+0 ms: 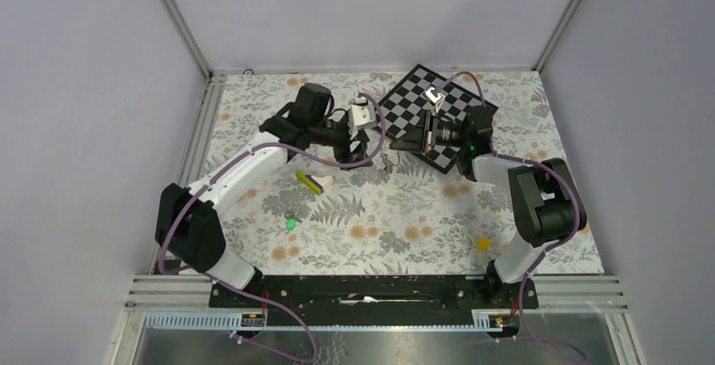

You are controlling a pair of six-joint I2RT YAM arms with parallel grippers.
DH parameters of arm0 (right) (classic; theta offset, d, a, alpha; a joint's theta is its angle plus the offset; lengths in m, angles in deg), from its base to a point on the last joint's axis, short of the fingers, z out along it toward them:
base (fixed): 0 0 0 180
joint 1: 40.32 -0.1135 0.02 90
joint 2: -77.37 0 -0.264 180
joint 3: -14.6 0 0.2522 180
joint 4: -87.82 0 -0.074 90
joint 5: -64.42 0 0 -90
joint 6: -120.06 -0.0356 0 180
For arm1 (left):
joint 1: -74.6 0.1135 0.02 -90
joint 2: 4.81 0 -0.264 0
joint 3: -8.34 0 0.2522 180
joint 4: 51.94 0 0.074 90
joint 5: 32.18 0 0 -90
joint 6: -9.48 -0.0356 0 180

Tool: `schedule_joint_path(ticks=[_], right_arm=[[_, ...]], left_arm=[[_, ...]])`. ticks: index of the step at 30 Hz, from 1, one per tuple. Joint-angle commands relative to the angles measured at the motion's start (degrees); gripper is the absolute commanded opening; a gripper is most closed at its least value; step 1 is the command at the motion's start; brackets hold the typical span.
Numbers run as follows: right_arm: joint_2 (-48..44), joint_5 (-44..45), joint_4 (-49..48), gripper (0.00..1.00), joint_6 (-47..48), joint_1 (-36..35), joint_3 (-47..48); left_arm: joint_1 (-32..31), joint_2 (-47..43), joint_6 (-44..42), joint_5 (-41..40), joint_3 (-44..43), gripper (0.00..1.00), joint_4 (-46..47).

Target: Put the keys on the keyring

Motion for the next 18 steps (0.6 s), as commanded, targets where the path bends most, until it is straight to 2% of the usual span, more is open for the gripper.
schedule_joint_path(ticks=[1, 8, 18], right_arm=[[2.2, 0.7, -16.4, 0.0, -12.1, -0.1, -0.4], [2.1, 1.0, -17.6, 0.0, -12.7, -0.1, -1.1], [1.3, 1.1, -16.6, 0.0, -12.0, -0.1, -1.0]], left_arm=[[-0.4, -0.3, 4.7, 5.7, 2.7, 0.71, 12.4], [-0.5, 0.3, 9.1, 7.0, 3.7, 0.65, 16.7], [-0.8, 1.5, 12.8, 9.7, 6.1, 0.48, 22.1]])
